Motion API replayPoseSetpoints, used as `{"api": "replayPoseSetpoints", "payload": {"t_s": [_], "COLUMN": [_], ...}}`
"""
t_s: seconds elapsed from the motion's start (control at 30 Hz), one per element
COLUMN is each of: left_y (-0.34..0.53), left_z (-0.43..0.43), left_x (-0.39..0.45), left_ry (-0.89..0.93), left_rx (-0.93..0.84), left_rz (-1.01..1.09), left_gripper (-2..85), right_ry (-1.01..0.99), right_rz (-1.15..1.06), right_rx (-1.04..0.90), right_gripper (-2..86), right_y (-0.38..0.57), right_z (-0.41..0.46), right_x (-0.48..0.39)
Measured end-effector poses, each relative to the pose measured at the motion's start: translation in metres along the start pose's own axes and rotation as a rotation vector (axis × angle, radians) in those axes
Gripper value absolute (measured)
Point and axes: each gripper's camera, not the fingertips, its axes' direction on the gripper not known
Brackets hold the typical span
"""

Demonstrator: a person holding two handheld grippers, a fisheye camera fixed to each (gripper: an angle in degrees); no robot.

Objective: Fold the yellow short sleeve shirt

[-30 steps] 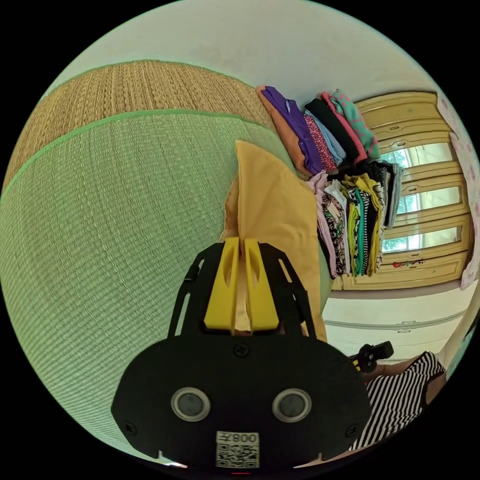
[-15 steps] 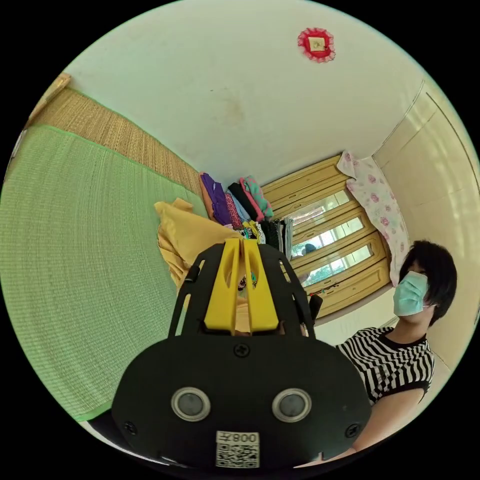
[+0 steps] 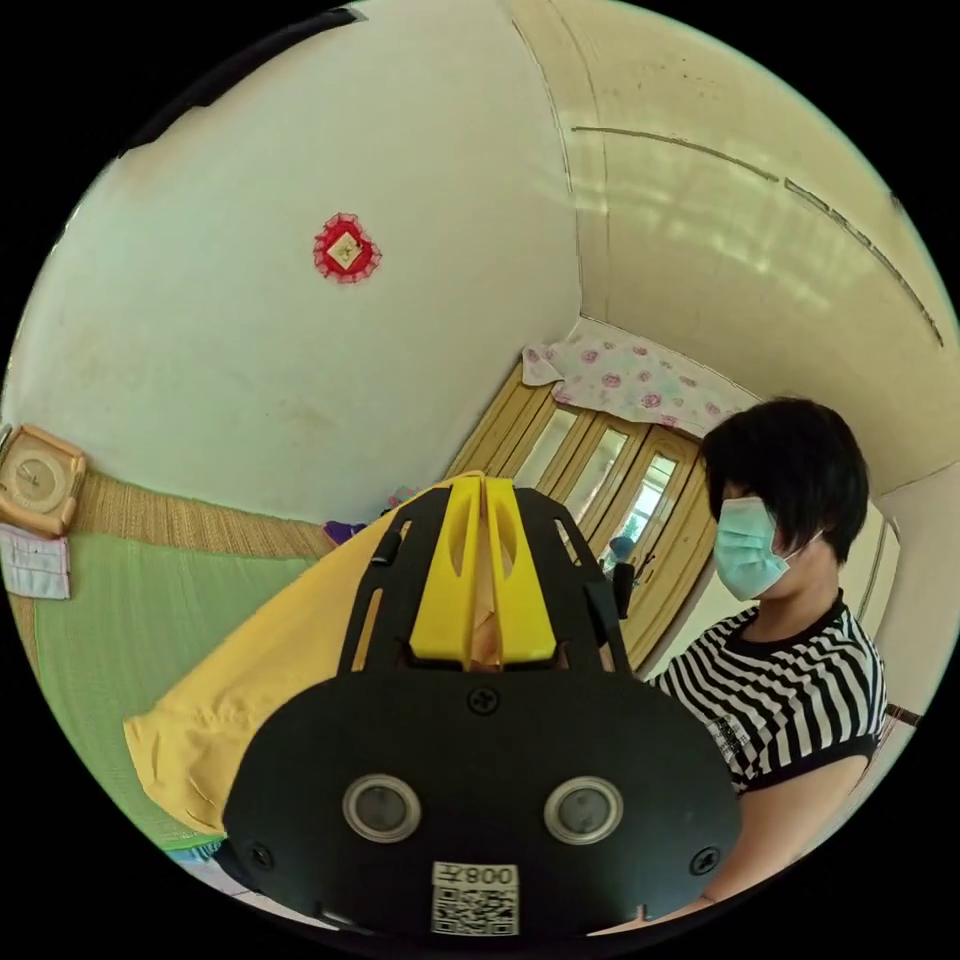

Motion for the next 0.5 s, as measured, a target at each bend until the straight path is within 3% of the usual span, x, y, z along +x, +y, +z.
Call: {"api": "replayPoseSetpoints", "payload": {"t_s": [0.23, 0.5], "left_y": [-0.014, -0.010], "left_z": [-0.075, -0.113], "left_x": [0.077, 0.089], "left_ry": [-0.068, -0.142], "left_rx": [0.056, 0.063], "left_rz": [0.231, 0.302], "left_gripper": [0.5, 0.6], "right_ry": [0.016, 0.002], "right_rz": [-0.135, -0.164], "right_rx": [0.134, 0.152], "right_gripper": [0.6, 0.7], "right_y": [-0.018, -0.018], "right_z": [-0.035, 0.000], "right_x": [-0.021, -0.002]}}
